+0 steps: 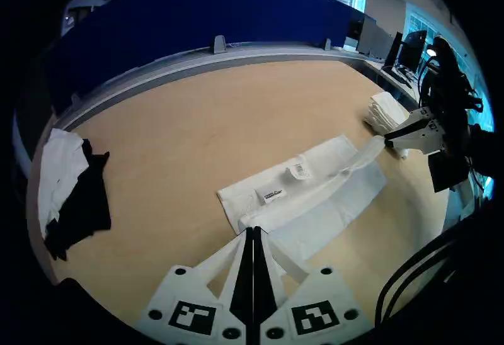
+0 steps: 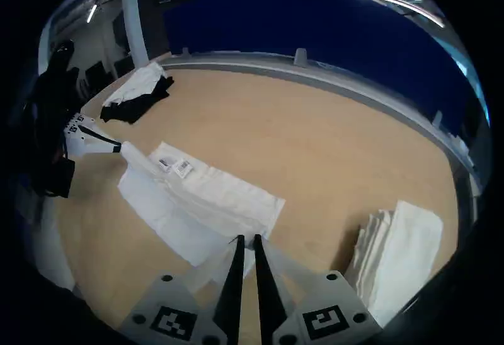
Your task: Fold towel
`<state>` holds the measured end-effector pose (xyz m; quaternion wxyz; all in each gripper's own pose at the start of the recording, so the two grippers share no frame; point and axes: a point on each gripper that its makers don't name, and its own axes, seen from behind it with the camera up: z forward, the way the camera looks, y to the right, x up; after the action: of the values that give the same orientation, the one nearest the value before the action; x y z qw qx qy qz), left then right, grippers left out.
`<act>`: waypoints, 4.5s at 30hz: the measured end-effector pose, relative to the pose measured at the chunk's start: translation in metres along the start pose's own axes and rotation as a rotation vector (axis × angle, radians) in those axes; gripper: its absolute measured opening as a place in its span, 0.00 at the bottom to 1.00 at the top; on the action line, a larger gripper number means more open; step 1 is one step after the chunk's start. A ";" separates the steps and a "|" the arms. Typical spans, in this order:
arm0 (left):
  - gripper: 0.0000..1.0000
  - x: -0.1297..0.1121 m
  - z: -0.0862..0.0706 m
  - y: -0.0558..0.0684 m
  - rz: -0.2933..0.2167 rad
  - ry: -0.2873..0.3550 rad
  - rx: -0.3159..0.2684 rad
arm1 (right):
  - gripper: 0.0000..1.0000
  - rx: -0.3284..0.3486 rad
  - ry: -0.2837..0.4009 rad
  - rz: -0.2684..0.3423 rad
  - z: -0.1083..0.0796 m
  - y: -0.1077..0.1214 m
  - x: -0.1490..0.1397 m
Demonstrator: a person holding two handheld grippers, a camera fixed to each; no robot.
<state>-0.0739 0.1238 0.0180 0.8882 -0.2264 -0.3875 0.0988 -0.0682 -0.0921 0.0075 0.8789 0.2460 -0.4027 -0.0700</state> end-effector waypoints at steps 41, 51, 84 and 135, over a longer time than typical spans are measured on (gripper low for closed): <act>0.98 0.000 0.029 -0.020 0.016 0.010 0.066 | 0.99 -0.100 -0.025 0.071 0.021 0.021 -0.008; 0.98 -0.003 0.013 -0.019 -0.012 0.029 0.088 | 0.99 -0.099 -0.028 0.057 0.008 0.015 -0.014; 0.98 -0.116 -0.120 -0.019 -0.246 0.035 0.286 | 0.99 0.019 -0.105 -0.111 -0.012 -0.019 -0.054; 0.98 -0.152 -0.147 -0.017 -0.298 0.020 0.311 | 0.04 0.076 -0.168 -0.202 0.000 -0.027 -0.072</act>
<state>-0.0694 0.0076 -0.1599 0.9210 -0.0276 -0.3879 0.0227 -0.1137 -0.0921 -0.0537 0.8205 0.3118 -0.4504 -0.1633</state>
